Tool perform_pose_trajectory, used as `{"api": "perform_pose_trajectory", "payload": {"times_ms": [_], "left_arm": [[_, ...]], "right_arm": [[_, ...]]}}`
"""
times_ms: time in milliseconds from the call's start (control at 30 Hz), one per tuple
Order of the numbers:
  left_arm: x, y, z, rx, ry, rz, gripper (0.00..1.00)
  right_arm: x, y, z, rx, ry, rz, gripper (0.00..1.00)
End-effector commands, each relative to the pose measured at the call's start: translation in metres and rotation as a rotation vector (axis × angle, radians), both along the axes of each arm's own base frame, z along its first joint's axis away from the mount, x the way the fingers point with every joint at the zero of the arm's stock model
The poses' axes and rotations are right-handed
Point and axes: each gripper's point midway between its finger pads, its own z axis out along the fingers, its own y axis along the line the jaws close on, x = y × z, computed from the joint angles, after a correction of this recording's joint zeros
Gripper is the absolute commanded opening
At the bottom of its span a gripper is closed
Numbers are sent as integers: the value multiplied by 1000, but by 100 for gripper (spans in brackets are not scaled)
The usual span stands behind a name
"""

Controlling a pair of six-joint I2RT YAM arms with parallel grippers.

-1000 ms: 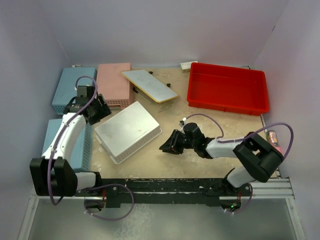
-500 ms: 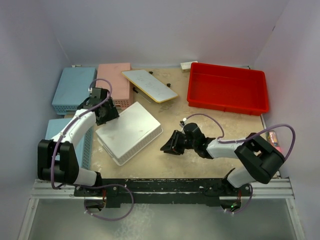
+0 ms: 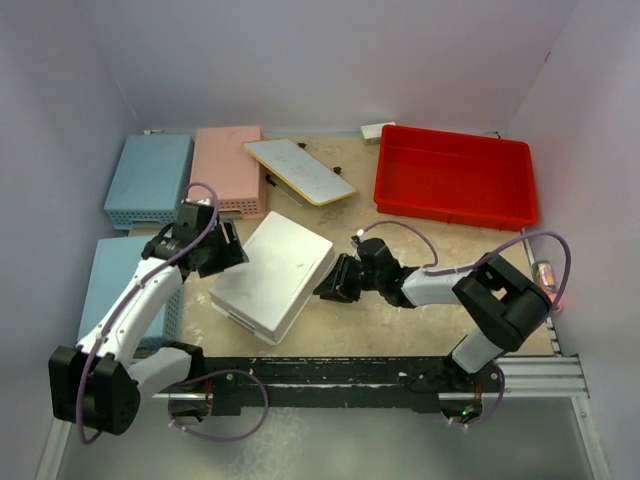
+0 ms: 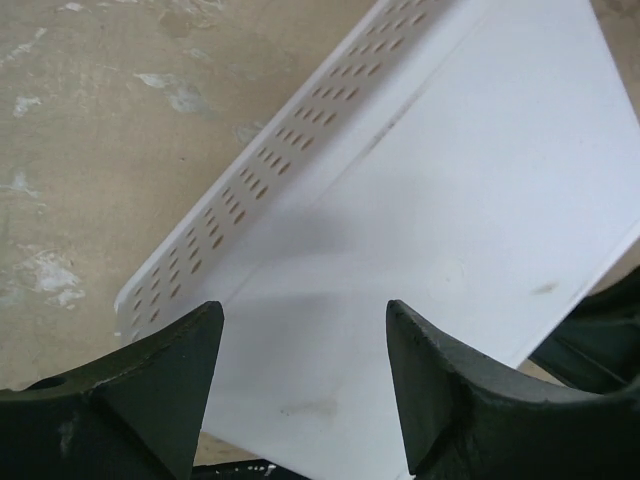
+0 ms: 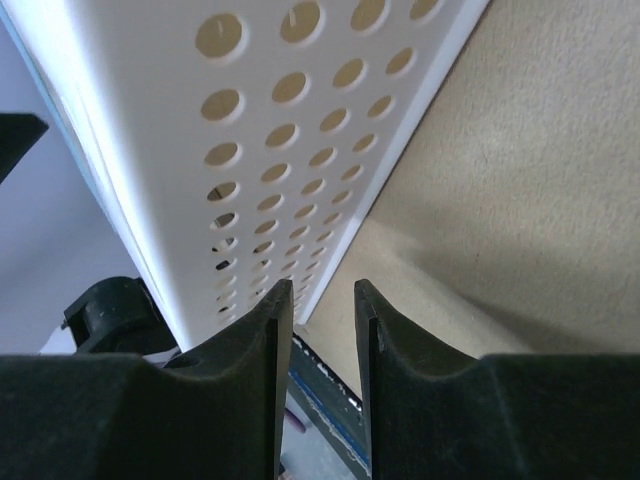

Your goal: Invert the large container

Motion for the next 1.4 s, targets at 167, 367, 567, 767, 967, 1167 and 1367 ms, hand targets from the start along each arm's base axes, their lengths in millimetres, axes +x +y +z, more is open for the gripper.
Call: {"api": "perform_pose_trajectory", "payload": {"times_ms": [167, 367, 567, 767, 967, 1167, 1367], "left_arm": [[-17, -1, 29, -30, -42, 12, 64], [23, 15, 47, 76, -144, 62, 65], [50, 6, 5, 63, -87, 77, 65], [29, -9, -20, -3, -5, 36, 65], [-2, -25, -6, -68, 0, -3, 65], [-29, -31, -13, -98, 35, -2, 65], [-17, -11, 41, 1, -71, 28, 65]], "right_arm": [[17, 19, 18, 52, -62, 33, 33], [13, 7, 10, 24, -51, 8, 34], [9, -3, 15, 17, -65, -11, 34], [11, -15, 11, -24, -76, -31, 34], [24, -13, 8, -36, -84, -23, 34], [37, 3, 9, -10, -94, 4, 34], [45, 28, 16, 63, -92, 26, 35]]}}
